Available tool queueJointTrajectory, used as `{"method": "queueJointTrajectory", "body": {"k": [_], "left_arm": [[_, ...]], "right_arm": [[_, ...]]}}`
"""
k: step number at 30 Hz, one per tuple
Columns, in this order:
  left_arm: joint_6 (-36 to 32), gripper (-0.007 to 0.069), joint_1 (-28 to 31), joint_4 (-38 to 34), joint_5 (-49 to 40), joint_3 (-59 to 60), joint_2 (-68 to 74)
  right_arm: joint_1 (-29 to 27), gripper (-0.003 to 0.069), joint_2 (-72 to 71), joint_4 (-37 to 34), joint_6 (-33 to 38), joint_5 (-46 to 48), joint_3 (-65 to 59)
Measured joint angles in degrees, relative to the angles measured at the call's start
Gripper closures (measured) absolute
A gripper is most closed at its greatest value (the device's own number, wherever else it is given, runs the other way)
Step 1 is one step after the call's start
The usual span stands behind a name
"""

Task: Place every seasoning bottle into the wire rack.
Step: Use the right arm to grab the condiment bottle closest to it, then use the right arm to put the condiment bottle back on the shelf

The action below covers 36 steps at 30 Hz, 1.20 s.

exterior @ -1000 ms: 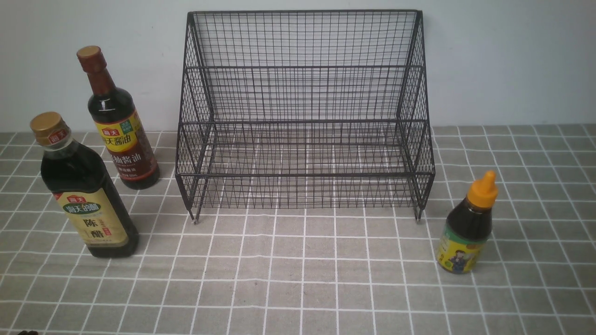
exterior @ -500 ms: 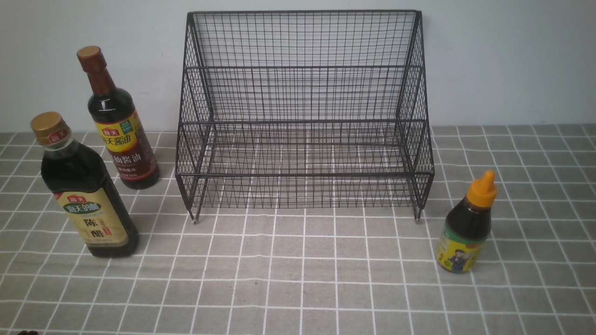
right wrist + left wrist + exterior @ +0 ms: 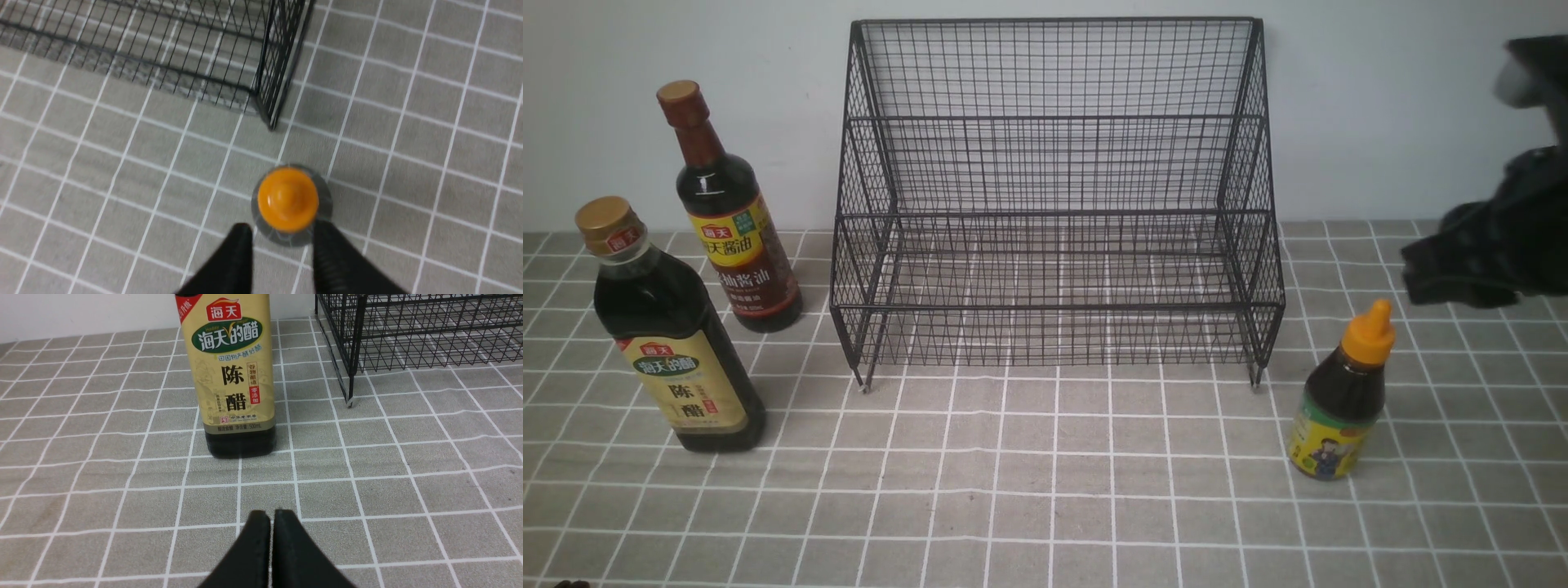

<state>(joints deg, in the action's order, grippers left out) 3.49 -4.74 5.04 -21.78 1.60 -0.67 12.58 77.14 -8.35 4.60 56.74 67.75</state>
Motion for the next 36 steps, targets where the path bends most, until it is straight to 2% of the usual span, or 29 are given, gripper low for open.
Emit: {"method": "queueJointTrajectory", "body": {"k": [1,2,3,5,9,12,14,16,17,24,27,32,36], "left_arm": [[0.0,0.0631,0.0,0.0,0.0,0.0,0.0],[0.0,0.0631,0.0,0.0,0.0,0.0,0.0],[0.0,0.0631,0.0,0.0,0.0,0.0,0.0],[0.0,0.0631,0.0,0.0,0.0,0.0,0.0],[0.0,0.0631,0.0,0.0,0.0,0.0,0.0],[0.0,0.0631,0.0,0.0,0.0,0.0,0.0],[0.0,0.0631,0.0,0.0,0.0,0.0,0.0],[0.0,0.0631,0.0,0.0,0.0,0.0,0.0],[0.0,0.0631,0.0,0.0,0.0,0.0,0.0],[0.0,0.0631,0.0,0.0,0.0,0.0,0.0],[0.0,0.0631,0.0,0.0,0.0,0.0,0.0],[0.0,0.0631,0.0,0.0,0.0,0.0,0.0],[0.0,0.0631,0.0,0.0,0.0,0.0,0.0]], "right_arm": [[0.4,0.0354,1.4,0.6,-0.7,-1.2,0.0],[0.4,0.0344,1.6,0.7,-0.8,-1.3,0.0],[0.6,0.0266,3.2,0.9,-1.1,-1.9,0.0],[0.6,0.018,5.5,1.0,-1.2,-2.2,0.0],[0.6,0.0098,10.0,1.5,-1.4,-3.0,0.0],[0.6,0.0125,12.6,1.4,-1.4,-3.3,0.0],[0.6,0.0213,13.5,1.4,-1.4,-3.4,0.0],[0.6,0.0362,13.6,1.4,-1.1,-3.3,0.0],[0.6,0.0381,13.5,1.4,-1.1,-3.3,0.0],[0.7,0.0363,10.6,3.4,-0.7,1.8,1.7],[0.7,0.0363,6.4,3.9,-0.7,7.1,7.1],[1.2,0.0363,3.1,2.2,0.8,10.4,14.8],[3.8,0.0363,3.9,-0.7,3.5,11.7,21.9]]}}
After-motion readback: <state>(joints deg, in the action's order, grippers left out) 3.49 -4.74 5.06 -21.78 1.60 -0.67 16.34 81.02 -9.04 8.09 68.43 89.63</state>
